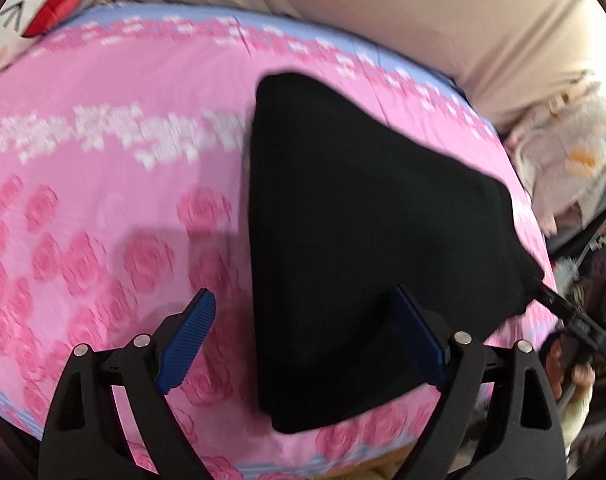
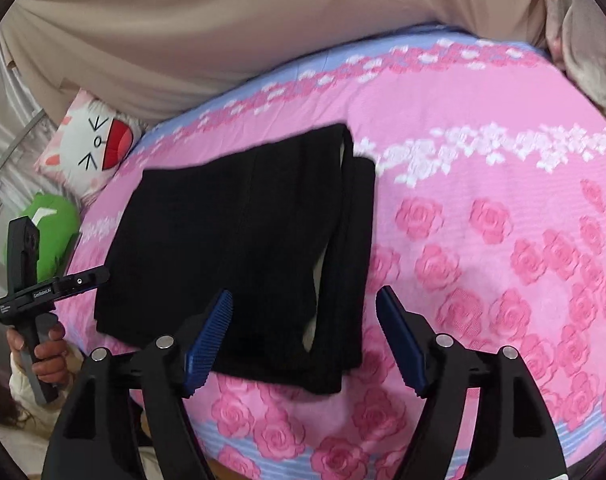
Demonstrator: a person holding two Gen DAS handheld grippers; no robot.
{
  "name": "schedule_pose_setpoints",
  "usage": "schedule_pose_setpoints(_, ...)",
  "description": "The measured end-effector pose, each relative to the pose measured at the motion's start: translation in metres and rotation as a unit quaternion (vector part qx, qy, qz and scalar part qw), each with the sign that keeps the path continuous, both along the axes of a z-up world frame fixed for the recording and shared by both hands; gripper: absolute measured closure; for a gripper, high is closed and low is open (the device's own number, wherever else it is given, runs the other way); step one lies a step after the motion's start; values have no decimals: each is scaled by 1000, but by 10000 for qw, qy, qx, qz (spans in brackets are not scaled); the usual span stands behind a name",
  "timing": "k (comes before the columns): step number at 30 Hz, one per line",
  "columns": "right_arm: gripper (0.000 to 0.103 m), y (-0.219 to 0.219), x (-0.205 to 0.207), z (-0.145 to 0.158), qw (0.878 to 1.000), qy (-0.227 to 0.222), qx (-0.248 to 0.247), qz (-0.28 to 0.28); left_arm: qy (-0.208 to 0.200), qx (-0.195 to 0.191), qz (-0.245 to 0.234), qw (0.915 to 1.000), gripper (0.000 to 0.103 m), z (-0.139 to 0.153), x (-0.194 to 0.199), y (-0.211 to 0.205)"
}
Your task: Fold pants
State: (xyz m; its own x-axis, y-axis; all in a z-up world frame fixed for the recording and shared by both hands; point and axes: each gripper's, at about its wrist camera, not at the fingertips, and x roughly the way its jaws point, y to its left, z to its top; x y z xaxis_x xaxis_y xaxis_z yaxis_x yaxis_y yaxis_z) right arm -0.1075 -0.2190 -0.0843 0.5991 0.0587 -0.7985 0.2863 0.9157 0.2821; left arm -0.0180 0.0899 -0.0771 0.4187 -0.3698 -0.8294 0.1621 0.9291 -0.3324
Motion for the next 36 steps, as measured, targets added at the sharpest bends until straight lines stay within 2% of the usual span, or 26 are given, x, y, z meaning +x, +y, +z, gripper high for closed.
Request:
schedule_pose_setpoints(3, 28, -4, -1, -11, 9996, 80, 247, 54, 115, -215, -217, 9995, 8, -12, 2, -2)
schedule_pose_setpoints(6, 27, -19, 1, -23, 9944, -17, 1055, 112, 50, -270, -400, 9988, 8, -13, 11, -10)
schedule_pose_setpoints(8, 21, -25, 5, -30, 9882, -131, 1513, 189, 52, -366, -494, 9981, 6, -13, 19, -17)
schedule_pose_setpoints(11, 20, -31, 15, -31, 9824, -256, 1833, 258, 91, -530, -639, 9965, 5, -14, 30, -26)
schedule_pose_setpoints(20, 16, -25, 57, -34, 9825, -241, 1796, 424, 15, -266, -551, 9981, 5, -16, 54, -51)
schedule_pose_setpoints(28, 17, -23, 66, -36, 9839, -363, 1696, 440, -137, 19, -371, 9992, 5, -18, 69, -65)
schedule_pose_setpoints(29, 18, -22, 65, -36, 9845, -382, 1659, 427, -136, 37, -361, 9992, 5, -18, 70, -65)
schedule_pose_setpoints(30, 25, -22, 65, -36, 9854, -406, 1609, 387, -123, 42, -348, 9993, 5, -18, 70, -64)
schedule_pose_setpoints(31, 41, -23, 65, -37, 9864, -394, 1562, 313, -110, 47, -348, 9993, 5, -18, 71, -63)
schedule_pose_setpoints(32, 45, -24, 63, -37, 9875, -362, 1519, 219, -84, 78, -295, 9995, 8, -18, 72, -63)
schedule_pose_setpoints(34, 62, -27, 58, -36, 9850, -452, 1666, 69, -33, 77, -224, 9997, 25, -14, 70, -60)
schedule_pose_setpoints(36, 65, -17, 54, -24, 9891, -497, 1383, 73, -53, 107, -109, 9999, 59, -1, 66, -53)
